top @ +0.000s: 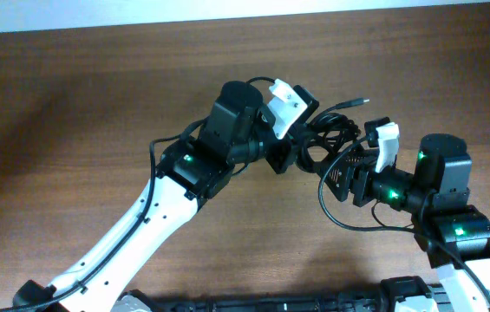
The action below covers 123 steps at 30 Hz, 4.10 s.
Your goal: Untangle cables
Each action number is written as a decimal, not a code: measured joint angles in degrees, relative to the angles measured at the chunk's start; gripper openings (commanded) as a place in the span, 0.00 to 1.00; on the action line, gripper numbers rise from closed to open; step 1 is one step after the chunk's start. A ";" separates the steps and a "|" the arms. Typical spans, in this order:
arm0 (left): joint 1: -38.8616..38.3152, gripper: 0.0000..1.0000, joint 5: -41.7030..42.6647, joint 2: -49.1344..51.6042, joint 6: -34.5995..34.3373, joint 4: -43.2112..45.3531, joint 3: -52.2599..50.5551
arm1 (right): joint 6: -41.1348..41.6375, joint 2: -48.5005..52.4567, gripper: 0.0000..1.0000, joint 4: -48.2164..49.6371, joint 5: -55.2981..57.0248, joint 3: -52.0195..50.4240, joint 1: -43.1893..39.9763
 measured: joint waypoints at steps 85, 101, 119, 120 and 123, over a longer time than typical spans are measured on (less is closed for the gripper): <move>-3.34 0.00 -13.90 -1.95 -5.79 -3.50 1.18 | 0.28 0.42 0.04 4.61 -4.92 -0.02 -0.55; -3.08 0.00 -21.05 -2.10 -10.10 -8.59 1.38 | -0.02 0.04 0.49 7.65 -4.63 0.00 -0.37; -1.07 0.00 -22.14 -3.48 -0.11 -9.90 1.27 | 0.02 -1.31 0.66 8.41 -0.20 0.02 -0.37; -1.07 0.00 -21.97 -3.87 1.11 -10.14 1.27 | 0.04 -1.33 0.66 8.44 0.46 0.02 -0.37; -1.05 0.00 -21.55 -4.46 4.59 -10.93 1.27 | -0.02 -1.40 0.66 9.70 2.14 0.02 -0.37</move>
